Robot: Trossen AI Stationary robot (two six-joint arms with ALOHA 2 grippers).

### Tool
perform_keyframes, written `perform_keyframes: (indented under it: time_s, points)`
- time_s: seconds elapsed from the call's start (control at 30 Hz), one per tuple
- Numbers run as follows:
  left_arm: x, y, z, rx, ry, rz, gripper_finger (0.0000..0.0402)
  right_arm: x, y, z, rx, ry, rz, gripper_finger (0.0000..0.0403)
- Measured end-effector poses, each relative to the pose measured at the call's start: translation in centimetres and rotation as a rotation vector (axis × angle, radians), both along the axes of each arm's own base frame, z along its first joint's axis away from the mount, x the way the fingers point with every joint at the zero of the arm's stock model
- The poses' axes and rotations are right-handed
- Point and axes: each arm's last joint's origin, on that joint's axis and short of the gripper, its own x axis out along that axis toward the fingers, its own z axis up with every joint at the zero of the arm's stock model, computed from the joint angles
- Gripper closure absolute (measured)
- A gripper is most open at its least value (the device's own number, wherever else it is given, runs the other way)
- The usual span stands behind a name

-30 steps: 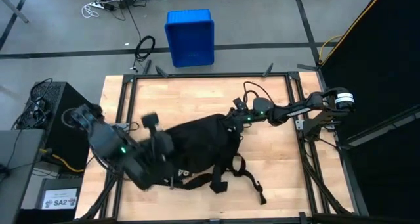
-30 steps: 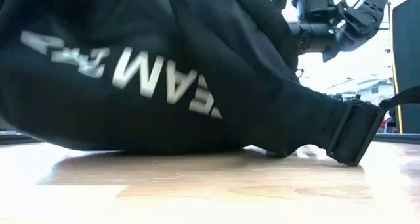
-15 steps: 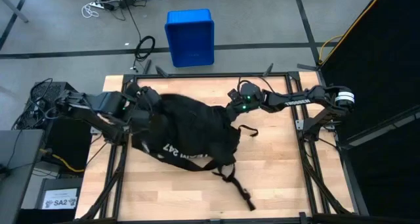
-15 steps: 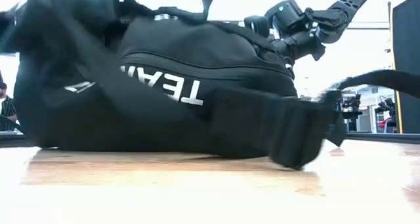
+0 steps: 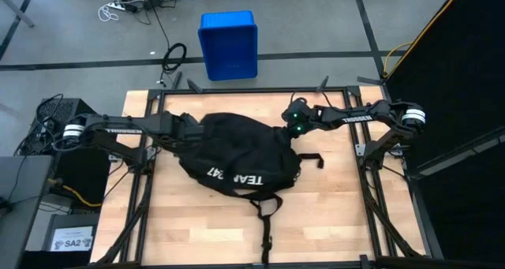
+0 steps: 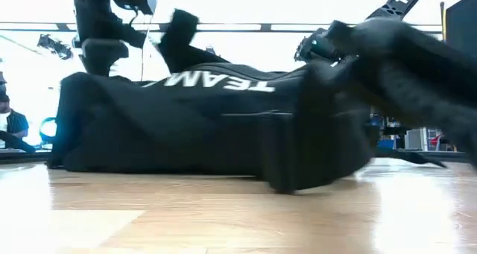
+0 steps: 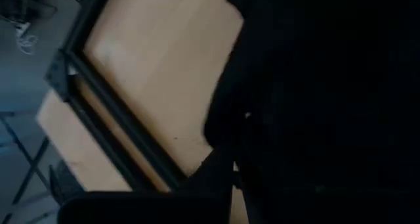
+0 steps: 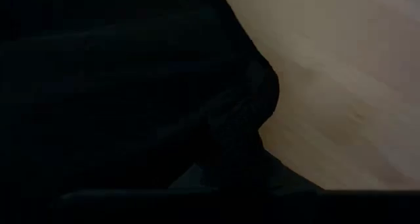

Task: Unpack backpack
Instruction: Open the backpack

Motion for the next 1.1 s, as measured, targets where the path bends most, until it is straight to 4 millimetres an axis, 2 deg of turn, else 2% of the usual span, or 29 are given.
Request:
perform_keyframes:
  time_s: [0.13,0.3,0.4,0.5,0.67,0.8,0.9,0.97,1.1]
  points:
    - [0.0,0.2,-0.5,-0.011,0.019,-0.031,0.0401,-0.7,0.2,-0.5,0.005,0.089,0.025,0.0400]
    - [0.0,0.2,0.2,-0.016,0.026,-0.048,0.0391,-1.0,0.5,-0.7,0.021,0.126,0.067,0.0387]
    - [0.1,-0.1,0.9,-0.124,0.005,-0.073,0.0376,-1.3,0.8,-0.9,0.062,0.148,0.111,0.0375]
    - [0.2,-0.2,2.4,-0.180,-0.010,-0.101,0.0357,-1.7,1.0,-1.1,0.125,0.168,0.138,0.0362]
    - [0.1,-0.3,6.1,-0.169,-0.066,-0.107,0.0333,-2.1,0.7,-0.3,0.175,0.123,0.163,0.0348]
    - [0.7,-0.9,9.0,-0.126,-0.193,-0.151,0.0325,-2.3,0.5,1.4,0.119,0.054,0.185,0.0346]
    - [1.8,-1.8,10.1,-0.100,-0.317,-0.244,0.0325,-2.3,0.2,3.7,0.036,-0.025,0.208,0.0348]
    - [2.9,-3.1,10.5,-0.110,-0.423,-0.367,0.0325,-2.3,0.1,5.5,-0.044,-0.074,0.220,0.0349]
    - [5.1,-6.8,10.6,-0.140,-0.614,-0.656,0.0325,-2.6,0.5,9.0,-0.199,-0.212,0.229,0.0346]
